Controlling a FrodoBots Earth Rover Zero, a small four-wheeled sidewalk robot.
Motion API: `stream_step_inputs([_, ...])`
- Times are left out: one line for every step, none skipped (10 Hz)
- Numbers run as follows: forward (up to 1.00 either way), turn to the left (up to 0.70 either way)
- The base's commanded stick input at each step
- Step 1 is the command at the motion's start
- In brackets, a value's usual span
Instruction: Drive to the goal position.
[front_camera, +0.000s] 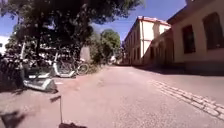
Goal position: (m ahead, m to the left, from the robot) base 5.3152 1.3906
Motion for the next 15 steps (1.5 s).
stream_step_inputs([0.60, 0.00])
stream_step_inputs([0.60, 0.00])
stream_step_inputs([0.60, 0.00])
stream_step_inputs([0.60, 0.00])
stream_step_inputs([0.60, 0.00])
stream_step_inputs([0.60, 0.00])
stream_step_inputs([0.60, 0.00])
stream_step_inputs([0.60, 0.00])
stream_step_inputs([0.60, 0.00])
stream_step_inputs([0.60, 0.00])
stream_step_inputs([0.60, 0.00])
stream_step_inputs([0.60, 0.00])
stream_step_inputs([0.60, 0.00])
stream_step_inputs([0.60, 0.00])
stream_step_inputs([0.60, 0.00])
